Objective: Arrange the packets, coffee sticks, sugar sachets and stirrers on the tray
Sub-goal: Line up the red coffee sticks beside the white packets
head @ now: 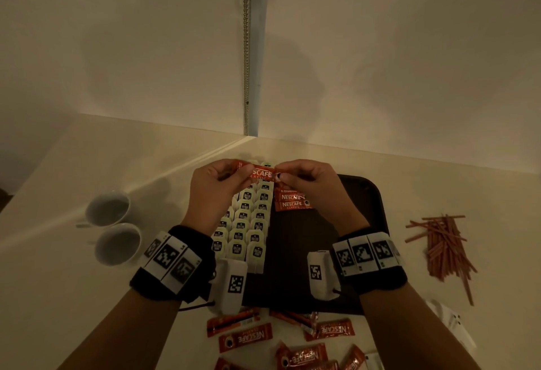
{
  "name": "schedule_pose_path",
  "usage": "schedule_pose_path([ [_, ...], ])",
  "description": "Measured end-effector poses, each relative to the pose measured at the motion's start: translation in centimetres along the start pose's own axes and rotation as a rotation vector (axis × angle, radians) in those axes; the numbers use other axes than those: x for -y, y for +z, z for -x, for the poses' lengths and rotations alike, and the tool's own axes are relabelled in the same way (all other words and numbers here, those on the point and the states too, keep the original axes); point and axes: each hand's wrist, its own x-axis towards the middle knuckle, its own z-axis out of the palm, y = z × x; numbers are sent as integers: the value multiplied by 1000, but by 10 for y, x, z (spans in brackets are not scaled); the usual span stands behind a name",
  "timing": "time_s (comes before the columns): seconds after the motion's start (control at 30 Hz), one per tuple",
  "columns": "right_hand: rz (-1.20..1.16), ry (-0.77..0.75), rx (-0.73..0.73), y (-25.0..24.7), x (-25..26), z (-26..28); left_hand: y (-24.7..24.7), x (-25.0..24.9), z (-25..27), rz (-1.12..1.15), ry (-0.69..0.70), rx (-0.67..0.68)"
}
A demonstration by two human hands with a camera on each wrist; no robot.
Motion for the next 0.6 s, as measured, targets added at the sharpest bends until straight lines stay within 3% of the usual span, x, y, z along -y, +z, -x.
schedule_pose_path([
  [0.13,32,40,-6,-17,-3,-1,-8,3,4,-174,-24,79],
  [0.23,220,54,-133,-39,-25,-5,-30,1,15,-316,-64,128],
  [0.33,396,173,-157,-56,-65,-3,-65,5,33,-417,-125,200],
  [0.5,431,347,-47,-51,-110,11,-111,21,67,-474,-214,129],
  [0.6,422,354,-155,-40,-120,12,-128,31,83,-460,-262,51],
])
